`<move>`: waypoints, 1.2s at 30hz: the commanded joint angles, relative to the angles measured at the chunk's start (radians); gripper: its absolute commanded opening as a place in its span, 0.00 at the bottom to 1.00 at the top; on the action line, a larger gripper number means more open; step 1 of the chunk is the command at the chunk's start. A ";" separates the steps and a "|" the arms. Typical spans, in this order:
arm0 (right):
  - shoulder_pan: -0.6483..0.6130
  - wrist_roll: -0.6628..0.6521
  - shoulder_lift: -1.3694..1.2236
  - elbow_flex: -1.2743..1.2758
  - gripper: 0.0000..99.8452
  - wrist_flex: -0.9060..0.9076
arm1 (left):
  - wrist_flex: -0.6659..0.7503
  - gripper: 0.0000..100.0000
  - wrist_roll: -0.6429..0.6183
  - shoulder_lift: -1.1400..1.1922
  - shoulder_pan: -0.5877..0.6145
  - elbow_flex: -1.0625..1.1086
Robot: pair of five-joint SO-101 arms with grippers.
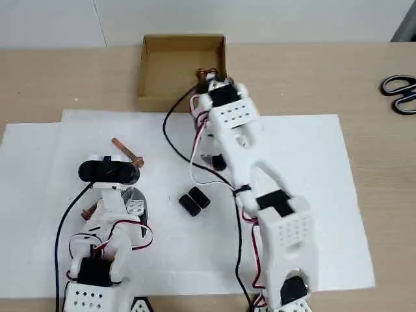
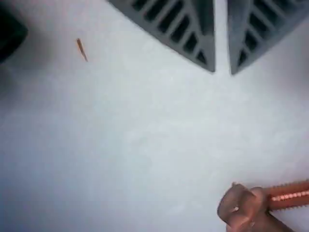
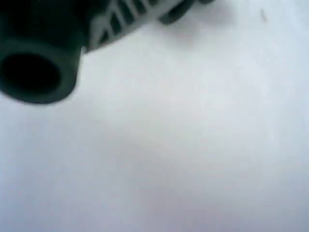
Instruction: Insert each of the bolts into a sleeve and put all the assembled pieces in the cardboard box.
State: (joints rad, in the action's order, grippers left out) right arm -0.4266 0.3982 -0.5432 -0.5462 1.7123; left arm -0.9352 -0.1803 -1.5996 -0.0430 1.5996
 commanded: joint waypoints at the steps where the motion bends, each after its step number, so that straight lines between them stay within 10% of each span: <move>1: 0.062 -0.060 0.090 -0.040 0.00 0.012 | 0.025 0.01 0.000 -0.011 0.002 -0.002; 19: 0.154 -0.520 -0.082 -0.046 0.00 -0.220 | 0.025 0.01 0.000 -0.011 0.000 -0.002; 36: 0.186 -0.540 -0.191 -0.041 0.13 -0.343 | 0.025 0.01 0.000 -0.011 0.002 -0.002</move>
State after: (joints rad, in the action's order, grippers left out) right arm -0.2424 -0.1266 -0.7273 -0.5723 1.3732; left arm -0.9352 -0.1803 -1.5996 -0.0430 1.5996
